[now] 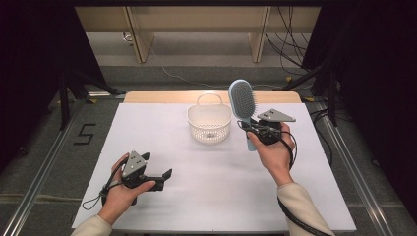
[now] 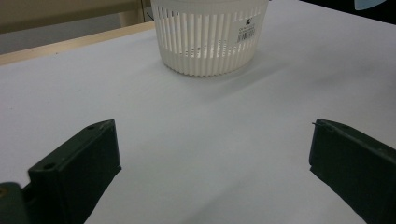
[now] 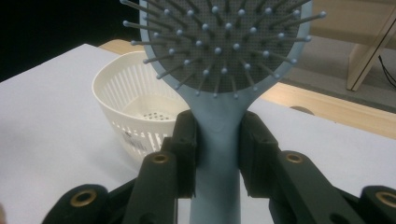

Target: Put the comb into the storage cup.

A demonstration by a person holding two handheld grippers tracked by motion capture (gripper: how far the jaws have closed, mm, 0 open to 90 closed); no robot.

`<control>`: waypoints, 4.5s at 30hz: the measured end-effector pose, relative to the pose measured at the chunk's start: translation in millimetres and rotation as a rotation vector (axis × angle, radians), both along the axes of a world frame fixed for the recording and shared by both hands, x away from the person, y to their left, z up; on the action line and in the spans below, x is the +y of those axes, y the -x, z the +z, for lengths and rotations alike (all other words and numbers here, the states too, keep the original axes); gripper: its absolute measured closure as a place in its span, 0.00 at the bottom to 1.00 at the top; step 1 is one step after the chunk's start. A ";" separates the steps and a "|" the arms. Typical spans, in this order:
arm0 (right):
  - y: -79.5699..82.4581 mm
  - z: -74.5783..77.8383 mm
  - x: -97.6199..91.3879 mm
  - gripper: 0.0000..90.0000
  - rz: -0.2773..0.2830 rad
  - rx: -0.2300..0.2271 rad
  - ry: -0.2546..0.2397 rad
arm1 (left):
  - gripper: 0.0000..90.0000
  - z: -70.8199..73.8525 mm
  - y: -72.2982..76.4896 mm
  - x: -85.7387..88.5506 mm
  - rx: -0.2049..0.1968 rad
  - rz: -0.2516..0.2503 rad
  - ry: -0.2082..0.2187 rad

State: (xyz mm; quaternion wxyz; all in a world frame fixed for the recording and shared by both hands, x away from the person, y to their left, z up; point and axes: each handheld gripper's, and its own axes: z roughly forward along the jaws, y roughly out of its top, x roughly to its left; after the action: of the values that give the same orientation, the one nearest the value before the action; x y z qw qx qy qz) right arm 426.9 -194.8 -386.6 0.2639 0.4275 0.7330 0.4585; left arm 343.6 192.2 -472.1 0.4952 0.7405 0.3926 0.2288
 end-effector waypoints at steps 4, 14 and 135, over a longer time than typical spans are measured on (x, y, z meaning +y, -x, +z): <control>-0.5 0.7 0.1 0.78 0.001 -0.002 -0.001 | 0.01 0.0 0.0 0.1 0.001 -0.001 0.000; -1.3 2.0 1.3 0.78 0.002 -0.007 -0.006 | 0.01 0.0 0.1 0.1 0.000 0.000 0.000; -22.7 17.5 17.0 0.78 0.007 -0.056 -0.071 | 0.02 0.1 0.2 -0.6 0.001 -0.003 0.007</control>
State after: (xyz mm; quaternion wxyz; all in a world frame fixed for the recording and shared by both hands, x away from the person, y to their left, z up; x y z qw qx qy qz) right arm 449.6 -177.7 -369.1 0.2674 0.4209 0.7101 0.4970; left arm 343.4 191.7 -472.0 0.4977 0.7396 0.3926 0.2262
